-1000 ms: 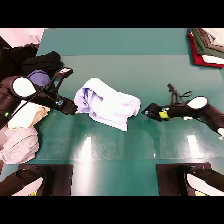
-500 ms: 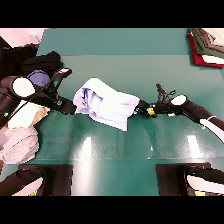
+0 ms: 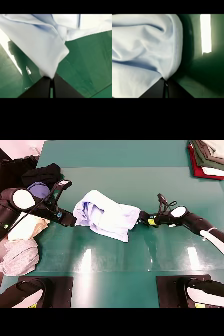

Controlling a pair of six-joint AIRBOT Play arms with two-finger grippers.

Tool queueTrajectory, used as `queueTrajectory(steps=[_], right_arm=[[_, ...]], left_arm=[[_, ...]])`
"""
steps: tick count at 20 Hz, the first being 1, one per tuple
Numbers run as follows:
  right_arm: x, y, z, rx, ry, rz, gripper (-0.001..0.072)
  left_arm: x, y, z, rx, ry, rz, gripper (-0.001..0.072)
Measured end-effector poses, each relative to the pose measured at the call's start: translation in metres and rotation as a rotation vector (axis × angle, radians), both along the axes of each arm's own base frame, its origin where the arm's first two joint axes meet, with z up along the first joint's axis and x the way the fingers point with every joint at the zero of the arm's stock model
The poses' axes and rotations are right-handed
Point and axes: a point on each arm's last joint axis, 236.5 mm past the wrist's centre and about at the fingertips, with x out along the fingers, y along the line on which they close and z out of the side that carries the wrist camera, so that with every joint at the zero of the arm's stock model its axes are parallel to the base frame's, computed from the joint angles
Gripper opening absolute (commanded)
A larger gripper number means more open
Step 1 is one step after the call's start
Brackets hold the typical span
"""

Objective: Fold the shirts.

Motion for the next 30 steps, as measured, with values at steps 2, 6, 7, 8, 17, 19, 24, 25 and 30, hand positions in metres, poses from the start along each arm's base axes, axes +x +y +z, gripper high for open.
queueTrajectory(steps=[2, 6, 7, 8, 17, 19, 24, 25, 30], right_arm=[[0.003, -0.006, 0.015, -0.019, -0.055, 0.009, 0.0013], [-0.007, -0.028, 0.033, -0.080, -0.084, 0.066, 0.0014], [-0.013, -0.038, 0.035, -0.108, -0.076, 0.084, 0.0015], [-0.019, -0.047, 0.036, -0.131, -0.064, 0.097, 0.0018], [-0.071, -0.083, 0.042, -0.214, 0.064, 0.212, 0.0550], [-0.073, -0.086, 0.039, -0.192, 0.096, 0.196, 0.0550], [-0.057, -0.088, 0.018, -0.066, 0.188, 0.080, 0.0434], [-0.051, -0.086, 0.014, -0.035, 0.197, 0.048, 0.0434], [-0.026, -0.064, 0.000, 0.062, 0.198, -0.034, 0.0402]], left_arm=[[0.001, 0.000, 0.000, 0.000, -0.003, 0.001, 0.0023], [0.008, 0.009, 0.009, 0.042, -0.037, -0.005, 0.0023], [0.011, 0.014, 0.015, 0.067, -0.056, -0.008, 0.0023], [0.014, 0.017, 0.021, 0.083, -0.070, -0.010, 0.0023], [0.014, 0.017, 0.037, 0.085, -0.076, -0.023, 0.0023], [0.013, 0.016, 0.037, 0.082, -0.071, -0.026, 0.0023], [0.008, 0.016, 0.036, 0.084, -0.051, -0.033, 0.0023], [0.007, 0.016, 0.036, 0.084, -0.049, -0.034, 0.0023], [0.006, 0.016, 0.036, 0.084, -0.044, -0.035, 0.0023]])
